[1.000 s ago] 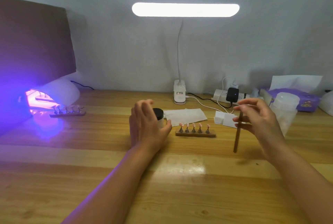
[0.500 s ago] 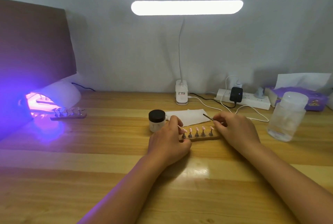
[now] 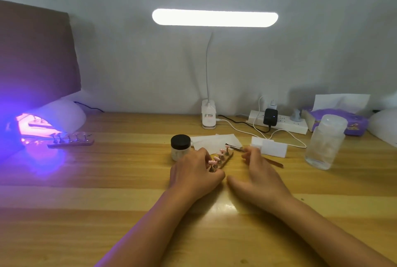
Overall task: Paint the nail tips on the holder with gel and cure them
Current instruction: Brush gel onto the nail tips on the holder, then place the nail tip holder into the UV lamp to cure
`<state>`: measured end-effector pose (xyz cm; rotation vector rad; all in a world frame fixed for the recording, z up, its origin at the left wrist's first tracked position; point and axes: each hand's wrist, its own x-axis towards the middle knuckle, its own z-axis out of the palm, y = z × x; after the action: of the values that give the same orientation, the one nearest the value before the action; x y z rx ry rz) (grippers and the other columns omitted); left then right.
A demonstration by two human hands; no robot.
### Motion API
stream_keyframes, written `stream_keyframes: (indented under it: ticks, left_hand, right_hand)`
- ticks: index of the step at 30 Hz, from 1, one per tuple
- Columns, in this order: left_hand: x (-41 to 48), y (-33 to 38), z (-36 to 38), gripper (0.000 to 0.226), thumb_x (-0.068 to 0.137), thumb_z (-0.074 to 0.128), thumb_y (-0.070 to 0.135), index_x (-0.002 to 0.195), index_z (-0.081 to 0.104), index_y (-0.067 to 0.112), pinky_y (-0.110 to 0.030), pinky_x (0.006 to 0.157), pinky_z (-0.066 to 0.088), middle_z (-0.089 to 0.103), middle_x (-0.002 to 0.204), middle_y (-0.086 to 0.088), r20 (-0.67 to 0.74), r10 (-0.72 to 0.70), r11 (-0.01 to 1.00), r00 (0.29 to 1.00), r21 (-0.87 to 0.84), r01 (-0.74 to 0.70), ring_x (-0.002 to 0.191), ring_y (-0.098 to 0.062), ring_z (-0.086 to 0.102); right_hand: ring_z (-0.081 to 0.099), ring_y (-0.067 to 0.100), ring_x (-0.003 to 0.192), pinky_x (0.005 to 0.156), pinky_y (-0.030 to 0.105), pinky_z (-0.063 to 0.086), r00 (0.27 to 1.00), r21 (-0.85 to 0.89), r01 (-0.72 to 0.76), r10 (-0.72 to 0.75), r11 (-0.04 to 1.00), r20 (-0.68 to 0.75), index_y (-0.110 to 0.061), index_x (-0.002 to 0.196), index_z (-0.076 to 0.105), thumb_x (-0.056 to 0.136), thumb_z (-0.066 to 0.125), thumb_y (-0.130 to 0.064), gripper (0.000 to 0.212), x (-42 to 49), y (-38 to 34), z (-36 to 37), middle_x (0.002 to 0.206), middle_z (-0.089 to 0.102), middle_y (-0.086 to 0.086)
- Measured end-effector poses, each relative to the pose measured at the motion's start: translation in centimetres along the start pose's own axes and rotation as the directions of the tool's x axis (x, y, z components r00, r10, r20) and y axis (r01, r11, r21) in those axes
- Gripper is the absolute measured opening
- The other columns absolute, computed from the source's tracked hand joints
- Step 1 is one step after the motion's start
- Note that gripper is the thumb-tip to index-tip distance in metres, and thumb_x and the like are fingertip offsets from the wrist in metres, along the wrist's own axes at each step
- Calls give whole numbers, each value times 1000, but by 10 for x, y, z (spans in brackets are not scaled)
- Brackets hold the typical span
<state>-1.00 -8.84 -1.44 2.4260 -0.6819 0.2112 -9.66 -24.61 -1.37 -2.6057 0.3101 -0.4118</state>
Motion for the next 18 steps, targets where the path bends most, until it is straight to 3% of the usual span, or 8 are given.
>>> stream_keyframes:
  ticks: [2,5,8,11,14,18]
  left_hand:
    - [0,2,0,38,69,60,58,98,62,34,-27,65,45,64,93,14,38,-55,995,998,-82,58,87,-9,59]
    - [2,4,0,38,66,55,61,94,60,35,-26,62,43,62,85,16,91,-91,988,992,-116,102,83,-6,58]
    - [2,5,0,34,64,53,62,87,55,36,-25,59,40,60,81,18,129,-90,988,988,-111,104,77,-1,55]
    - [3,5,0,38,58,49,63,83,54,36,-25,61,45,61,83,18,147,-91,989,985,-99,106,77,-2,56]
    - [2,7,0,46,56,48,71,86,53,36,-25,61,44,61,84,18,176,-52,993,983,-95,70,79,-2,57]
    - [4,12,-10,80,46,47,93,98,57,33,-24,68,43,65,96,10,329,-7,899,944,-411,150,90,-8,61]
  right_hand:
    - [39,21,135,110,36,37,995,-18,-50,51,999,91,-29,149,3,61,62,-76,116,-4,-11,5,150,36,1]
    - [32,24,140,113,38,30,990,-67,-107,112,992,89,-27,151,-8,46,53,-89,137,-1,-21,11,156,28,5]
    - [33,23,138,112,38,31,991,-79,-135,136,988,9,-26,150,-7,43,52,-91,138,5,-22,19,154,30,5]
    - [28,23,141,114,37,28,989,-97,-145,148,985,20,-23,152,-6,44,52,-91,140,9,-21,24,156,24,5]
    - [23,24,143,115,39,26,986,-34,-164,165,986,26,-26,150,-7,49,65,-82,136,14,-21,25,158,20,5]
    - [19,22,145,115,38,28,982,130,-187,190,974,-11,-36,147,-8,54,72,-77,130,1,-15,5,159,14,-2]
